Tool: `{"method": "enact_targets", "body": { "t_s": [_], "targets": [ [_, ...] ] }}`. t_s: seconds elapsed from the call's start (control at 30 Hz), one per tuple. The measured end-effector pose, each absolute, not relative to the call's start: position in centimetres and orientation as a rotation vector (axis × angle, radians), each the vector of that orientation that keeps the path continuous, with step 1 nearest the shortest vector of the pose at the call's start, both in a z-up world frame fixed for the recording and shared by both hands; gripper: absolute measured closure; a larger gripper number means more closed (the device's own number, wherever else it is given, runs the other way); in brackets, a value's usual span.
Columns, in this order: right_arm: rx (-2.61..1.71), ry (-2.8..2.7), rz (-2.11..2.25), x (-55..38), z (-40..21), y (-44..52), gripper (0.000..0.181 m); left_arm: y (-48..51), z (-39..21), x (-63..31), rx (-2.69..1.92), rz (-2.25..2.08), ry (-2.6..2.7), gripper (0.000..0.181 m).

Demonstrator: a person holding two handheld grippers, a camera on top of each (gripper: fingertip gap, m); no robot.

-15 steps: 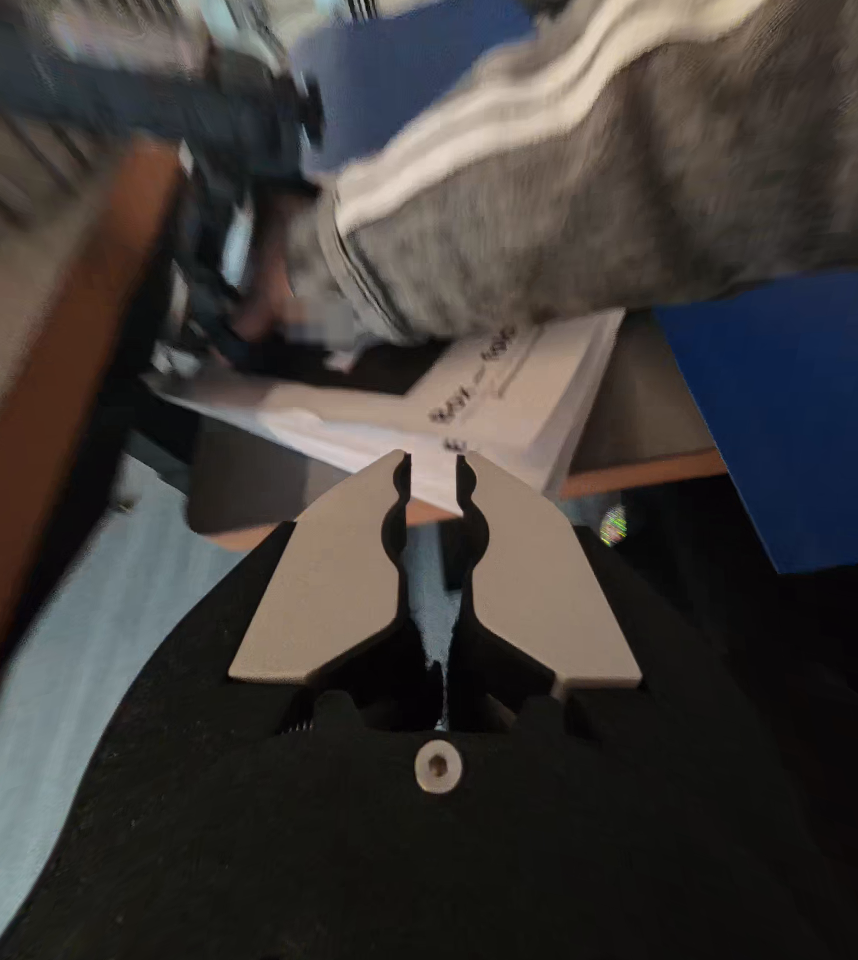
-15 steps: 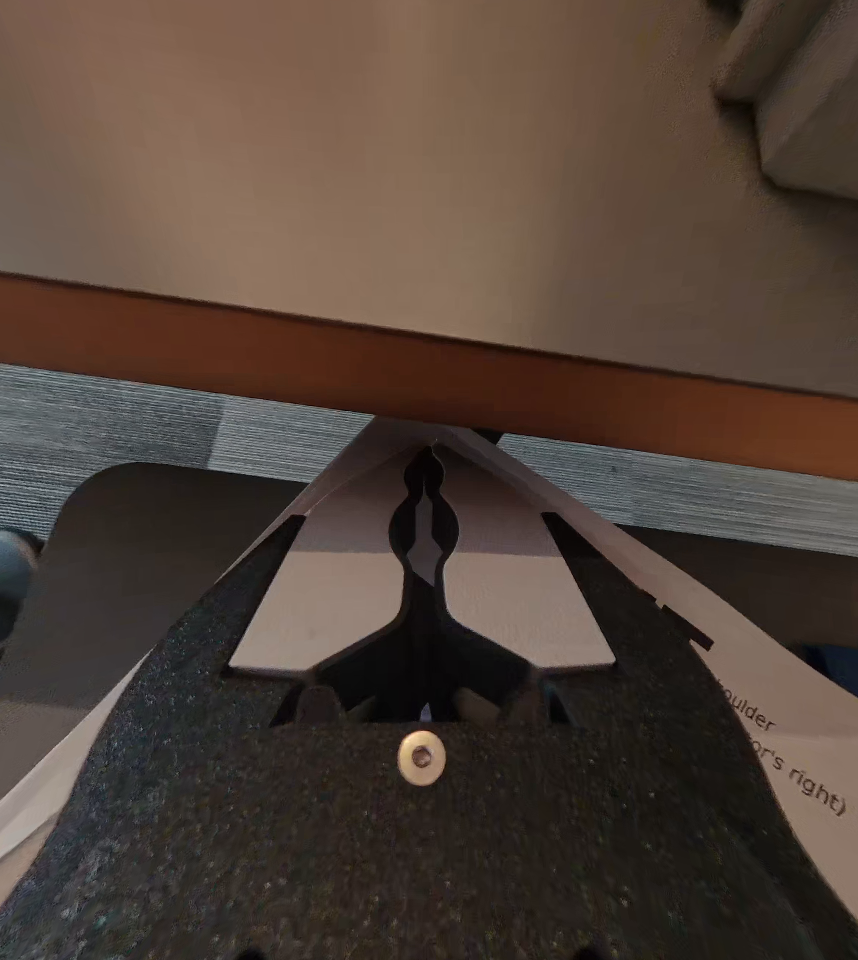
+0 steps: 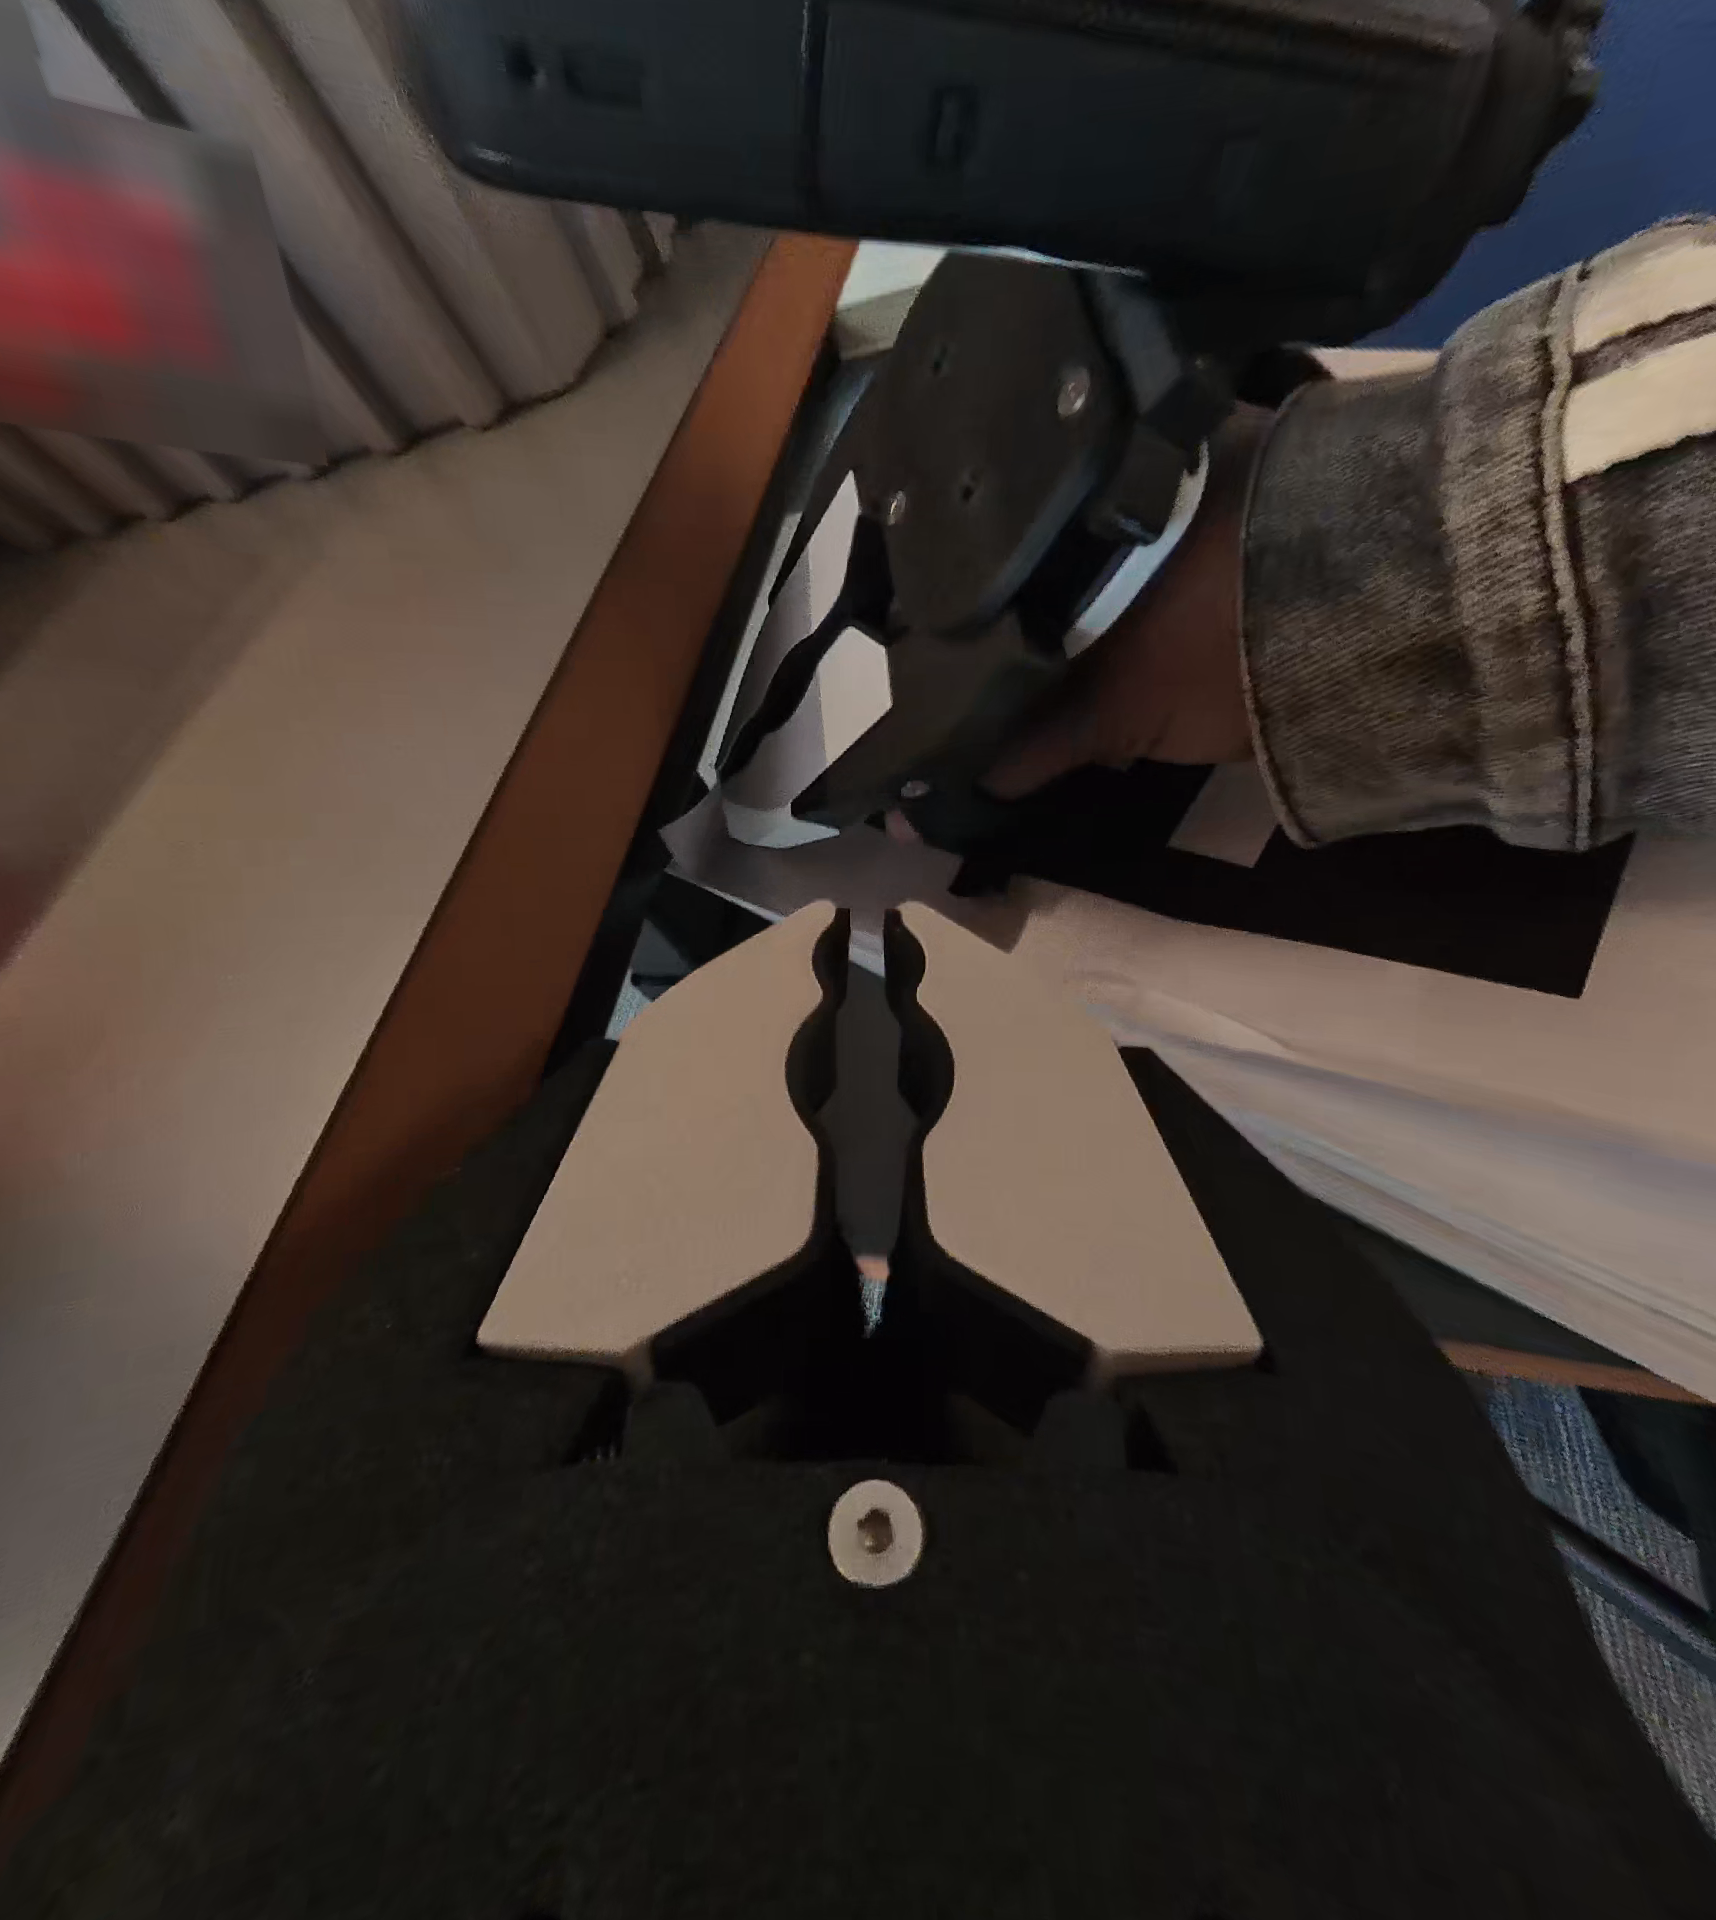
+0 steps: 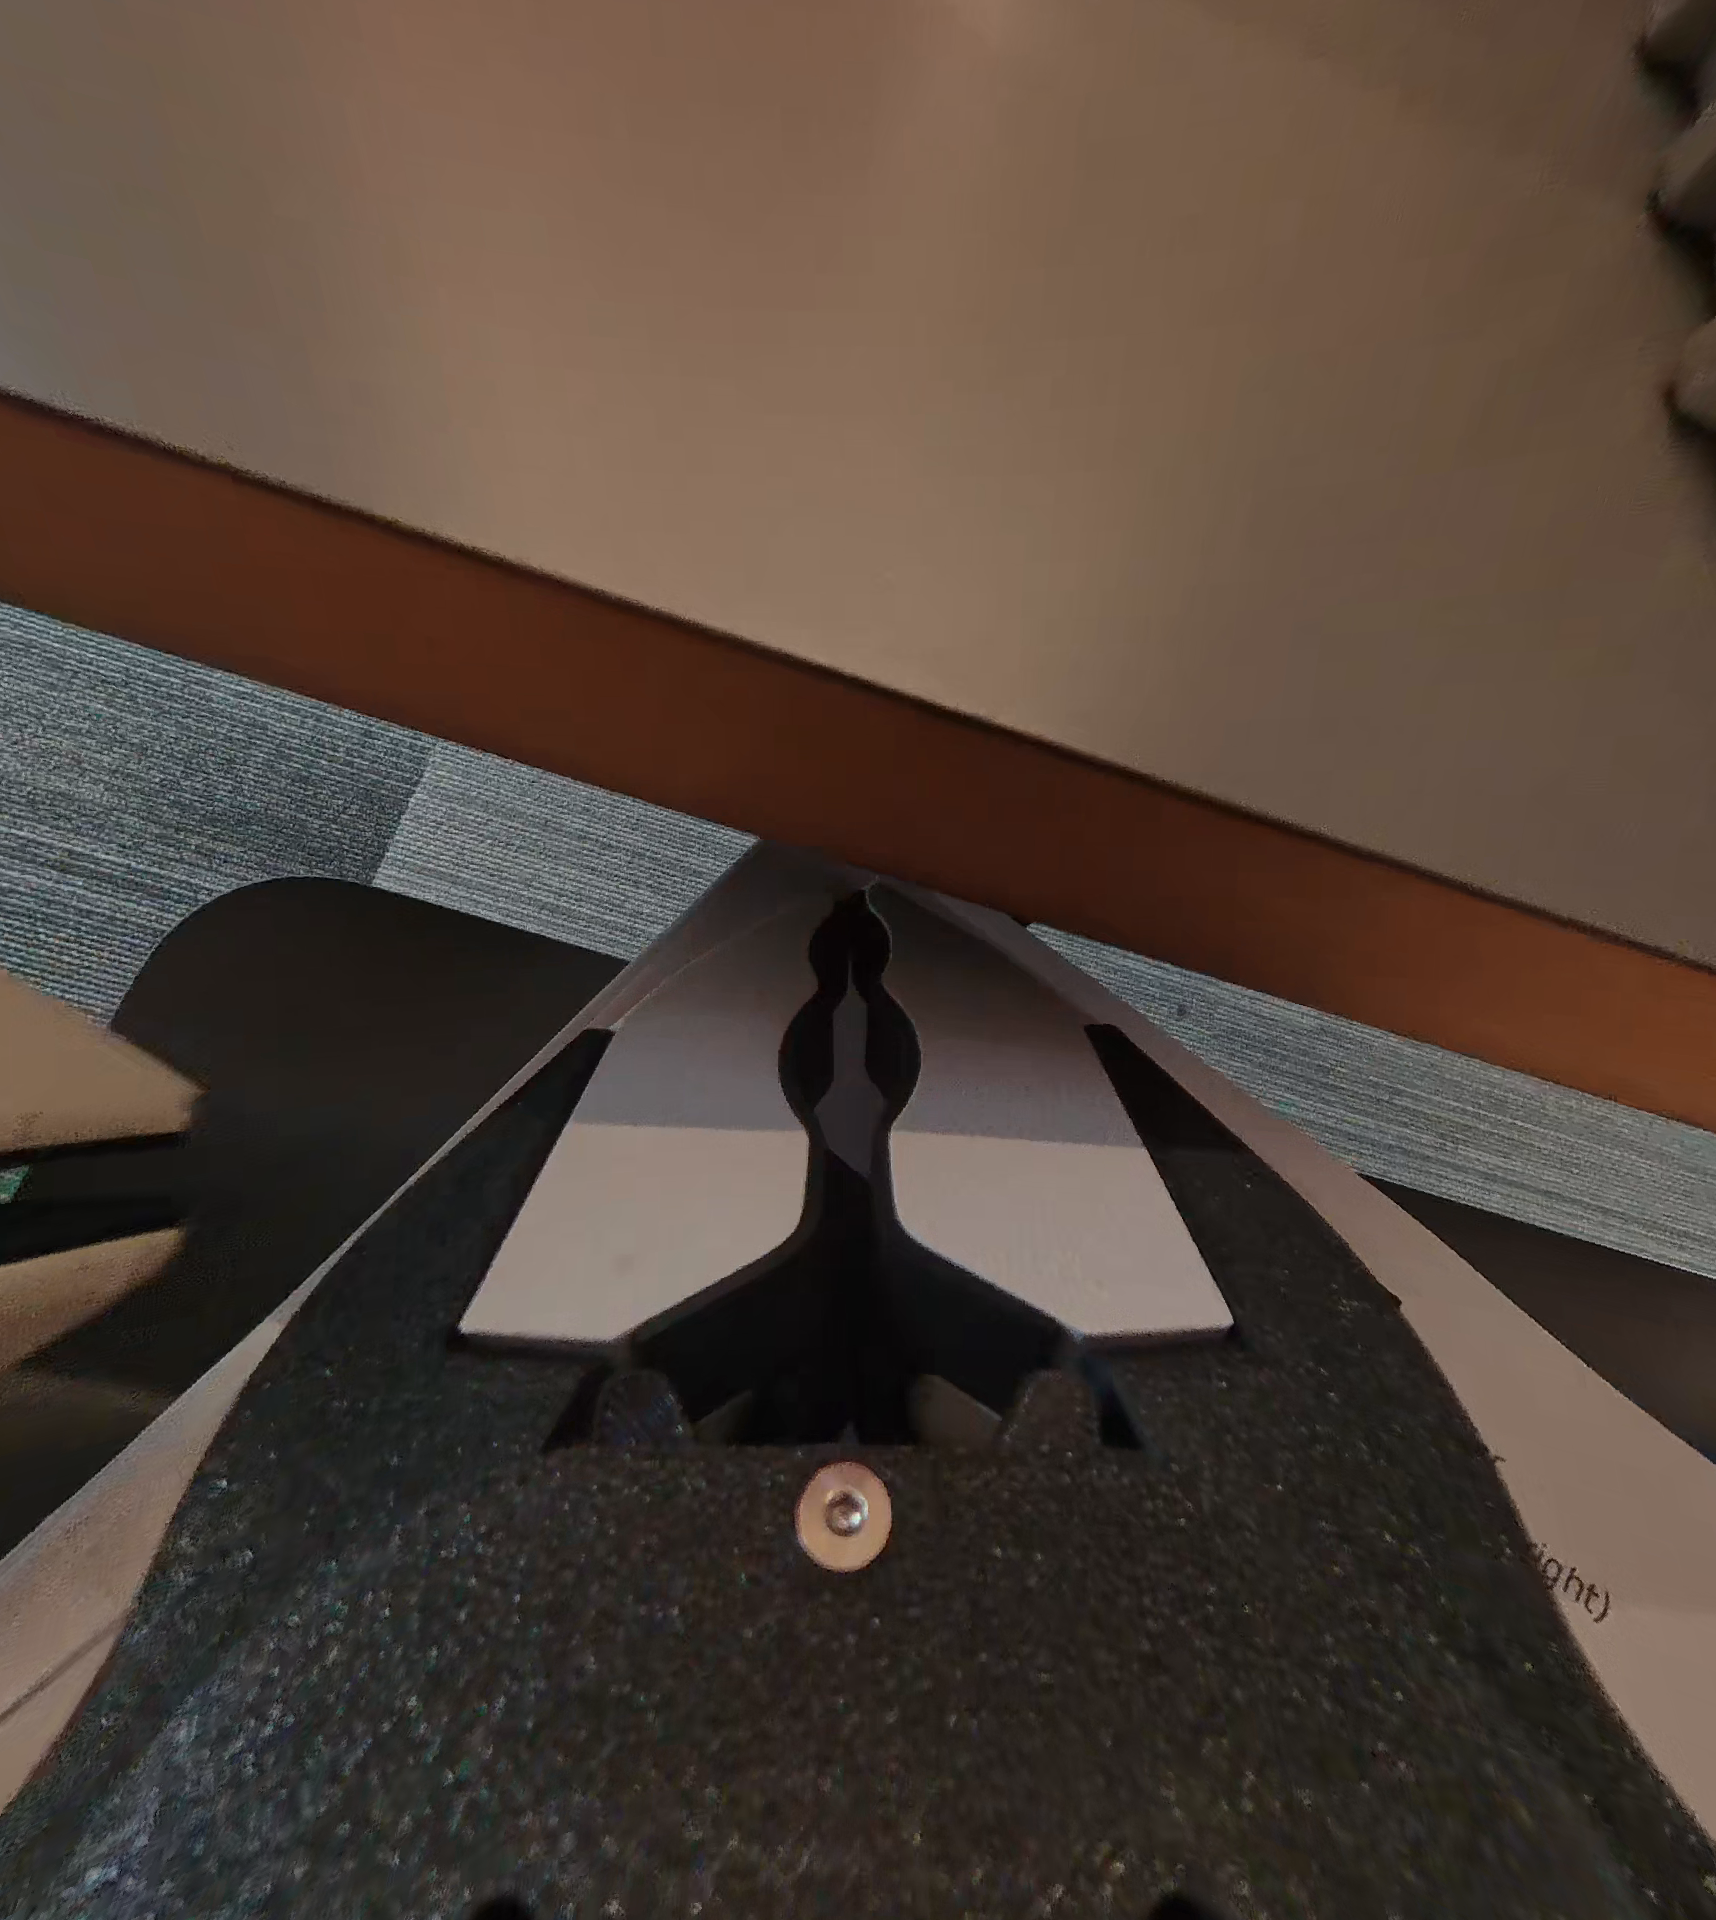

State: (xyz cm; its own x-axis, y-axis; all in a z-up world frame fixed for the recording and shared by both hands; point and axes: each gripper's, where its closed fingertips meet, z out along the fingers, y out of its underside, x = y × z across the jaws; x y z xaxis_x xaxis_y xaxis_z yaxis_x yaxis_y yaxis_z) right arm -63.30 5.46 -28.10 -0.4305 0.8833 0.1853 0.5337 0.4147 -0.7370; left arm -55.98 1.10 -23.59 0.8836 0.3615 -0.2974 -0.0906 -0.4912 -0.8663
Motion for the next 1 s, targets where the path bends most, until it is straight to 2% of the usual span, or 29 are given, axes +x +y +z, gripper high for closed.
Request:
{"method": "enact_targets", "body": {
  "t_s": [0.23, 0.4, 0.57, 0.6, 0.67, 0.77, 0.8, 0.9, 1.0],
  "targets": [
    [-1.122, -2.119, 0.673, -63.8, -28.7, 5.3, 0.181, 1.1, -24.6, -55.1, -2.083, 0.439, -0.179, 0.172],
    [-1.063, -2.070, 0.626, -64.0, -28.2, 5.4, 0.181, 1.6, -22.5, -53.7, -2.006, 0.473, -0.135, 0.173],
    [-1.093, -2.105, 0.928, -61.3, -24.3, 4.9, 0.179, 0.0, -22.0, -48.0, -2.065, 0.441, -0.006, 0.166],
    [-1.103, -2.136, 0.937, -60.0, -23.2, 5.4, 0.138, -0.4, -22.2, -46.8, -2.081, 0.389, -0.028, 0.158],
    [-1.133, -2.249, 0.943, -56.2, -21.7, 6.8, 0.102, -1.0, -22.6, -43.9, -2.082, 0.210, -0.087, 0.134],
    [-1.232, -2.503, 0.881, -47.5, -21.3, 10.6, 0.077, -2.2, -25.3, -40.9, -2.214, 0.044, -0.135, 0.096],
    [-1.274, -2.567, 0.799, -44.5, -21.9, 12.5, 0.069, -2.5, -26.6, -40.1, -2.273, 0.006, -0.133, 0.091],
    [-1.455, -2.610, 0.572, -38.1, -25.6, 16.8, 0.045, -2.5, -29.8, -40.0, -2.386, 0.023, -0.125, 0.091],
    [-1.519, -2.553, 0.534, -36.5, -28.5, 16.3, 0.041, -1.3, -30.2, -40.7, -2.399, 0.030, -0.146, 0.098]
  ]
}}
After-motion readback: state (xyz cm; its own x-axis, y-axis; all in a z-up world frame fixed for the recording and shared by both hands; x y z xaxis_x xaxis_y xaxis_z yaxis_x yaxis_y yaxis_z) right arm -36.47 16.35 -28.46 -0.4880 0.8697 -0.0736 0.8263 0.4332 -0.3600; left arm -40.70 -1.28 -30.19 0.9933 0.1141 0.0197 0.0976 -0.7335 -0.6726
